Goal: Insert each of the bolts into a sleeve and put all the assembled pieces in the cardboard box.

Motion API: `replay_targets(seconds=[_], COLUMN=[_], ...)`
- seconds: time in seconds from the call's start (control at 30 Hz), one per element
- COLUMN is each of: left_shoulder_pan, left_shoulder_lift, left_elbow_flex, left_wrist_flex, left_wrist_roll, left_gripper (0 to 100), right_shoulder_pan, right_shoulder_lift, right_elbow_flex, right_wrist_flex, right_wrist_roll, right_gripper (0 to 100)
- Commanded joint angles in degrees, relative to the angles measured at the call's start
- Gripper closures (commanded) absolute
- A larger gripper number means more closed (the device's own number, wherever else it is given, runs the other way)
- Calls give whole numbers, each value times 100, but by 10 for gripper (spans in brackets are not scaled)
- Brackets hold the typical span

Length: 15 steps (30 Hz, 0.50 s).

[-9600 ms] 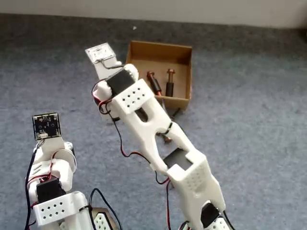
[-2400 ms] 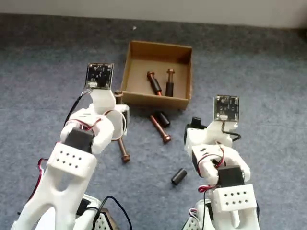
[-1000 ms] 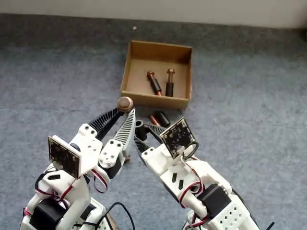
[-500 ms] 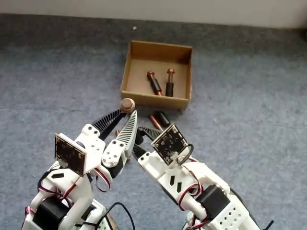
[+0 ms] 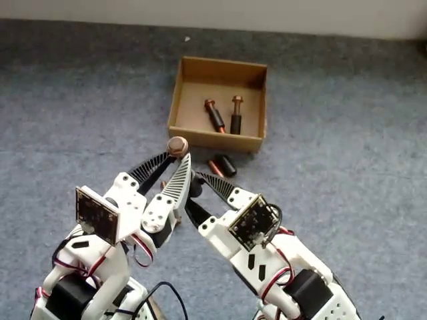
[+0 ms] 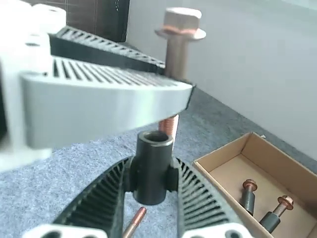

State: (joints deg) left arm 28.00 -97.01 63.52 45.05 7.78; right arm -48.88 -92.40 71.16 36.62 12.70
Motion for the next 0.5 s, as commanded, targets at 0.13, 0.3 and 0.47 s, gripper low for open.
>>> replay_targets(seconds=[0.13, 0.3, 0.47], left_shoulder_pan=[251, 171, 84], left_shoulder_lift=[-31, -31, -31], left_elbow_flex=[-13, -330, -347], left_wrist_flex=[-97, -88, -88], left_wrist_roll=[-35, -44, -9], left_gripper=[996, 996, 996], right_shoulder_pan=[-22, -31, -31], right_shoulder_lift=[-101, -92, -119], right_elbow_flex=[-101, -31, 136], right_wrist_flex=[-145, -136, -154], right_wrist_roll=[62, 62, 26], right_gripper=[993, 993, 993])
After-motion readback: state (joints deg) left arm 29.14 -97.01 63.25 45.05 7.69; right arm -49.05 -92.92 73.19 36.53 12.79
